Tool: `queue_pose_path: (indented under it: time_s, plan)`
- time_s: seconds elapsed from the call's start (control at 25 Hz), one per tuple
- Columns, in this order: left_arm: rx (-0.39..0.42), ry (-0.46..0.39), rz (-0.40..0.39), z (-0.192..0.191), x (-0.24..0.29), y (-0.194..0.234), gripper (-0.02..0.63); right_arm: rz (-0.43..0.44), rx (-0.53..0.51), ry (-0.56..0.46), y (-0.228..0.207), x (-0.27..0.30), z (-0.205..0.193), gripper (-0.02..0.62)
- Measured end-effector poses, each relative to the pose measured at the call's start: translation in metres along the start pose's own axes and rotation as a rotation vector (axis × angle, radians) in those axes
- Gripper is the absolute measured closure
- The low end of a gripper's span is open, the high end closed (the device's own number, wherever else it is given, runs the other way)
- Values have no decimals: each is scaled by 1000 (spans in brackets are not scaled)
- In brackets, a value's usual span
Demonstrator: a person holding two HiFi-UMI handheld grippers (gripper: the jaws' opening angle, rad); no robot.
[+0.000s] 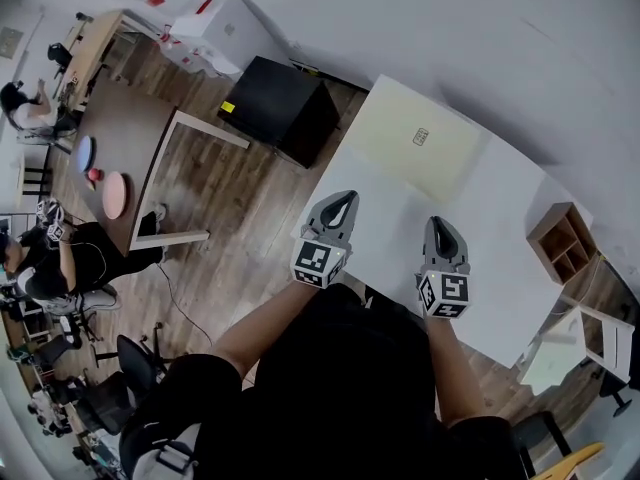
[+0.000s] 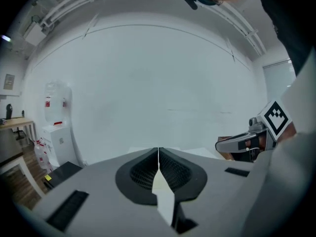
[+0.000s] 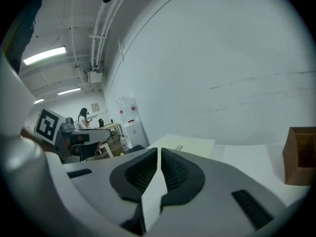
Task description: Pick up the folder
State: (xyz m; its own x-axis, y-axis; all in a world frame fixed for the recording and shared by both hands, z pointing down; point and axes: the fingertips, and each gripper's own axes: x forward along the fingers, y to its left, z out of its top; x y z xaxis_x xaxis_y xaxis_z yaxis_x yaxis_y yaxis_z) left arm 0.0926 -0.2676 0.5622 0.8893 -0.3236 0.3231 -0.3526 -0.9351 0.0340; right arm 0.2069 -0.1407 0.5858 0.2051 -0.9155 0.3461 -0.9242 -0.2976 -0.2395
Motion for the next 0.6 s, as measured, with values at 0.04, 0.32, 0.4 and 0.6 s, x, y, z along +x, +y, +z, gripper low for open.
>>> queue_pose_path:
  time_s: [0.04,0.32,0.4,0.6]
  plan:
    - [-8,15,0,-1,6,5,591,-3,5,7,-3,5,-1,557]
    - [-55,62,15,-2,43,35,589,-40,36,33,-26,39,-7,555]
    - [-38,86,6,-7,54,41,589,-62,44,51,-34,48,-13,555]
    - [-11,118,-12,-18,85,53,589,-116,70,89,-56,64,-24,555]
